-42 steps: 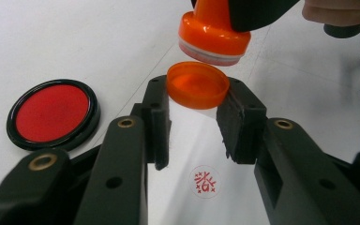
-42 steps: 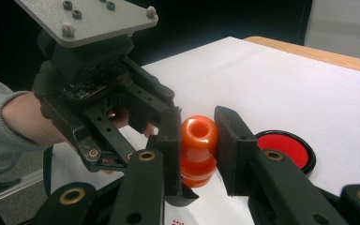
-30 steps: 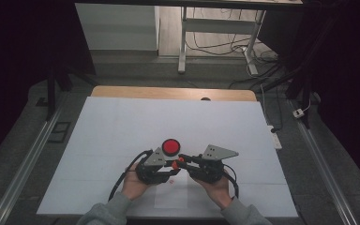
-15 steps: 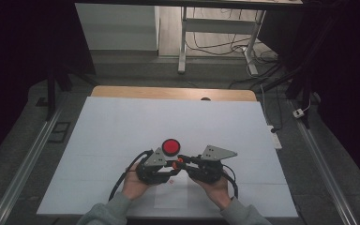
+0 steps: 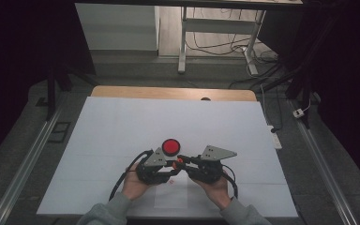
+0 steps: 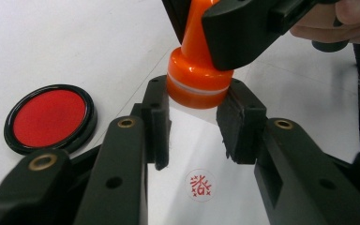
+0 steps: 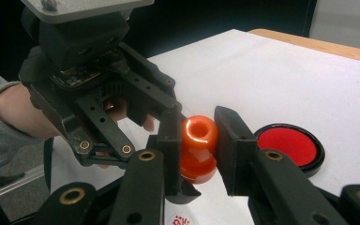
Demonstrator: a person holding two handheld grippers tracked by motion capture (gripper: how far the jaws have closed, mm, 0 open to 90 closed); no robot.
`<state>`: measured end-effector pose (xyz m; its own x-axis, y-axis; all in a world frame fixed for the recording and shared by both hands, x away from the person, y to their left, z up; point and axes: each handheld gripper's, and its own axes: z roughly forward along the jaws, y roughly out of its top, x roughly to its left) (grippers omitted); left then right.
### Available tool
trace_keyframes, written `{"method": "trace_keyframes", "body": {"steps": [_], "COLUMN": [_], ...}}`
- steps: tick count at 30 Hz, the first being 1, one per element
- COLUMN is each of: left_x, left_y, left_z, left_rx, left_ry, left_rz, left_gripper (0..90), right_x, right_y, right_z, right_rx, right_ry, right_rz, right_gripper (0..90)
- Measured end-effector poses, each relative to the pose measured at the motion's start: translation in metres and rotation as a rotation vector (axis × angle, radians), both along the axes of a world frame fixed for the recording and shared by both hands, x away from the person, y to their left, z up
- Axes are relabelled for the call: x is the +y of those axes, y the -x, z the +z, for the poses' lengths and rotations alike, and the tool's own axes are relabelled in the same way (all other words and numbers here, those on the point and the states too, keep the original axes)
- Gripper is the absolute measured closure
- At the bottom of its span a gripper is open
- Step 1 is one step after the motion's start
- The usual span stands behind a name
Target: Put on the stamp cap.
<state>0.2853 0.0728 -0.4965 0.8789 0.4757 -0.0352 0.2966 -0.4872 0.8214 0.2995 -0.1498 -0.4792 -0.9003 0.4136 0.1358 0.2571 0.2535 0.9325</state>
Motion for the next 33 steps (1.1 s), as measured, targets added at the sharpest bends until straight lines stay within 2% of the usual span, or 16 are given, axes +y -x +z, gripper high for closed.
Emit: {"method": "trace_keyframes", "body": {"steps": [12,33], "left_x": [0.0,-0.0017], "left_y": [0.0006,0.0051], "left_z": [0.0015,0.0039], "left_rx": [0.002,-0.037], "left_ry": [-0.006,-0.029], "left_rz": [-0.001,0.014], "left_gripper": [65.8,66.0], "right_x": [0.0004,0.0008], "right_y": [0.0008,0.0034], "right_z": [-0.0001,-0.0006], "right_rx": [-0.006,-0.036], "right_ry": [-0.002,-0.001], "right_rz": [0.002,0.005], "right_gripper": [72.2,72.7]}}
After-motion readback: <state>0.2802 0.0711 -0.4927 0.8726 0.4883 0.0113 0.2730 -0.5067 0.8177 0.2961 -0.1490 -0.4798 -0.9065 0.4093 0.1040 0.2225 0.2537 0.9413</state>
